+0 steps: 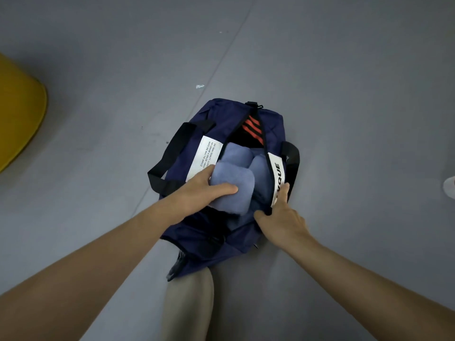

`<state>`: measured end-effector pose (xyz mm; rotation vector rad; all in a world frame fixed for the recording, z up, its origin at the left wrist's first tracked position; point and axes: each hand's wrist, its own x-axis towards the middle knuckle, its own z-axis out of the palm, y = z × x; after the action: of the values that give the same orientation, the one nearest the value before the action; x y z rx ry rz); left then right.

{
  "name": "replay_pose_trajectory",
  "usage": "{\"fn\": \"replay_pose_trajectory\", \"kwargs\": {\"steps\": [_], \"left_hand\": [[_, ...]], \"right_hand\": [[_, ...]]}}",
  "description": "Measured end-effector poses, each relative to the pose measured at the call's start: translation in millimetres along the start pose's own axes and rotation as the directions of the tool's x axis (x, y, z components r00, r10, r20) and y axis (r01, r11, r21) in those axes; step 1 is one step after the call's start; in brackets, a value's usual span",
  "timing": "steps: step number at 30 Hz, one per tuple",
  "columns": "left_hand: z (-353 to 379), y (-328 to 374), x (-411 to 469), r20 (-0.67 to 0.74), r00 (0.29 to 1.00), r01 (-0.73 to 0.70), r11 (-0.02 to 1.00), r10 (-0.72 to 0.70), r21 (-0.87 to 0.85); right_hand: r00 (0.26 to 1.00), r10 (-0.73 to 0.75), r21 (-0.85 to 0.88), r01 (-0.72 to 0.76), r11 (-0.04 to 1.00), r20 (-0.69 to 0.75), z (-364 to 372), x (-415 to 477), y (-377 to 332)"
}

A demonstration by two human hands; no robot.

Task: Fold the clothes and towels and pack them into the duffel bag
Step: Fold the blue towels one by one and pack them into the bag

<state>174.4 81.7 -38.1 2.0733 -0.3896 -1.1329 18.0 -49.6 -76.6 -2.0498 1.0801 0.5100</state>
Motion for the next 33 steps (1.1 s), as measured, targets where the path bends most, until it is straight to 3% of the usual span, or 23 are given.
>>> {"fn": "replay_pose_trajectory", "kwargs": {"steps": [4, 6, 9, 14, 16, 19, 26, 28, 33], "left_hand": [[-4, -23, -6, 0.078, 0.994, 0.044, 0.954, -0.070, 0.296], [-3, -27, -8, 0.074, 0.992, 0.073, 0.929, -0.106, 0.364], [-4, -27, -11, 0.089, 0.986, 0.105, 0.946, -0.138, 0.308], [2, -22, -1, 0.275, 0.943, 0.131, 0.967, -0.190, 0.221], [11, -28, 4, 0.216, 0.964, 0.129, 0.983, -0.156, 0.134], [11, -40, 9, 0.001, 0.997, 0.078, 0.996, -0.078, 0.043], [11, -43, 17, -0.163, 0.987, 0.051, 0.969, -0.011, 0.243], [9, -41, 22, -0.127, 0.992, 0.056, 0.966, -0.025, 0.253], [0, -30, 34, 0.154, 0.970, 0.151, 0.960, -0.190, 0.237]], "right_hand": [[0.991, 0.111, 0.121, -0.120, 0.985, 0.077, 17, -9, 3], [0.996, 0.074, 0.112, -0.080, 0.990, 0.056, 27, -12, 4], [0.999, -0.047, 0.015, 0.048, 0.999, -0.025, 28, -13, 7], [0.993, -0.121, -0.081, 0.120, 0.989, -0.009, 17, -13, 14], [0.991, -0.133, -0.067, 0.131, 0.989, -0.022, 14, -10, 16], [0.984, -0.175, -0.076, 0.173, 0.982, -0.020, 12, -6, 17], [0.974, -0.227, -0.120, 0.225, 0.967, -0.008, 10, -5, 21], [0.973, -0.230, -0.115, 0.228, 0.967, -0.006, 9, -6, 21], [0.974, -0.225, -0.116, 0.221, 0.968, -0.026, 12, -1, 18]]}}
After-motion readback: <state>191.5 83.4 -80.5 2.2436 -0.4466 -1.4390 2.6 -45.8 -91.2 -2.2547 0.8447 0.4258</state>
